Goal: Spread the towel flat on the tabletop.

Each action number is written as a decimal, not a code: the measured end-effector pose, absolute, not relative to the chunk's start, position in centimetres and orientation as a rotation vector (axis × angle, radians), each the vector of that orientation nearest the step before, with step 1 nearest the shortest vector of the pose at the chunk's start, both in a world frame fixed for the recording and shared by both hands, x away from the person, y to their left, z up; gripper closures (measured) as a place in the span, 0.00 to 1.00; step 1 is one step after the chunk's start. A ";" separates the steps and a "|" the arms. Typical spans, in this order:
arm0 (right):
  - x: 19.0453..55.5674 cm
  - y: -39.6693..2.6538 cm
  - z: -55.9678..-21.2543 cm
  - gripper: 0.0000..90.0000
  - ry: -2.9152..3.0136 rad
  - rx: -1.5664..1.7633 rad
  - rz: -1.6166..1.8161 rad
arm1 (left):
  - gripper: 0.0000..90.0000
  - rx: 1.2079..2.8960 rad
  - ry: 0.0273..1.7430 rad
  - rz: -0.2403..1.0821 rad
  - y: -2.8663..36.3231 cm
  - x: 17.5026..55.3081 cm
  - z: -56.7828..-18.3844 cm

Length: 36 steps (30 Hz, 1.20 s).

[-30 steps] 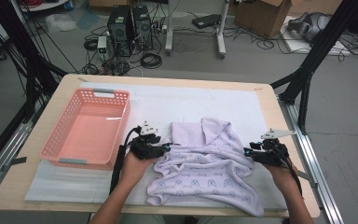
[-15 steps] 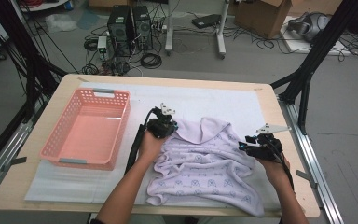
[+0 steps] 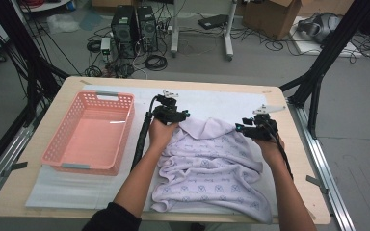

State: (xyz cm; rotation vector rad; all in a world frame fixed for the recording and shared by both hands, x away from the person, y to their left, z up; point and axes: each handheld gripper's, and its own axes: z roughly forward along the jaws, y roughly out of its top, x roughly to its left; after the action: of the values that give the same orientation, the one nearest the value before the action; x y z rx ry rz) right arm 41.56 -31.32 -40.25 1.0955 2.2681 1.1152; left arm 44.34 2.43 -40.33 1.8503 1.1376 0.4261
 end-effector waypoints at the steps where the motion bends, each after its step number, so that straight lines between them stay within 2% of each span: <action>1: 42.3 -30.9 -40.3 0.61 2.283 1.094 1.103 | 0.54 1.853 1.128 0.413 2.5 44.0 -40.3; 6: 45.4 -28.2 -41.5 0.66 2.413 1.004 1.013 | 0.54 1.893 1.091 0.383 3.0 42.5 -40.6; 10: 45.8 -26.9 -42.7 0.97 2.466 1.011 0.937 | 0.55 1.957 1.064 0.345 3.3 42.0 -41.3; 11: 45.8 -27.1 -42.9 0.99 2.465 1.033 0.916 | 0.55 1.959 1.068 0.344 3.3 41.9 -41.4; 19: 45.1 -32.5 -41.5 0.99 2.193 1.289 1.051 | 0.52 2.047 1.057 0.340 2.7 41.6 -43.2; 20: 45.2 -32.7 -41.6 0.92 2.201 1.286 1.073 | 0.52 2.051 1.053 0.343 2.5 41.5 -43.2; 21: 45.2 -32.5 -41.8 0.79 2.226 1.277 1.093 | 0.52 2.052 1.046 0.350 2.5 41.4 -43.2; 23: 45.6 -31.5 -42.3 0.63 2.275 1.258 1.121 | 0.52 2.048 1.046 0.348 2.5 41.3 -43.2; 25: 45.8 -30.0 -43.0 0.59 2.324 1.220 1.114 | 0.51 2.053 1.052 0.344 2.6 41.2 -43.2; 27: 46.0 -28.6 -43.7 0.62 2.390 1.162 1.054 | 0.51 2.052 1.048 0.340 2.8 41.1 -43.0; 28: 46.1 -28.1 -44.0 0.71 2.417 1.142 1.035 | 0.51 2.045 1.045 0.339 2.8 41.1 -42.9; 29: 46.0 -28.0 -44.0 0.86 2.421 1.138 1.055 | 0.51 2.041 1.040 0.341 2.9 41.0 -42.8; 30: 45.9 -28.0 -43.7 0.95 2.421 1.115 1.029 | 0.51 2.035 1.037 0.344 2.9 40.9 -42.8; 36: 45.2 -30.8 -42.0 0.96 2.199 1.242 0.982 | 0.51 2.062 1.029 0.362 2.6 40.9 -43.6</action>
State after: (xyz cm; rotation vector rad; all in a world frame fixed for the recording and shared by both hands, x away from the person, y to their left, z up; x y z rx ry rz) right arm 45.21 -30.76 -41.96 1.2424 2.1995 0.9818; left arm 40.94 2.56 -43.58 2.0617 1.0289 0.3623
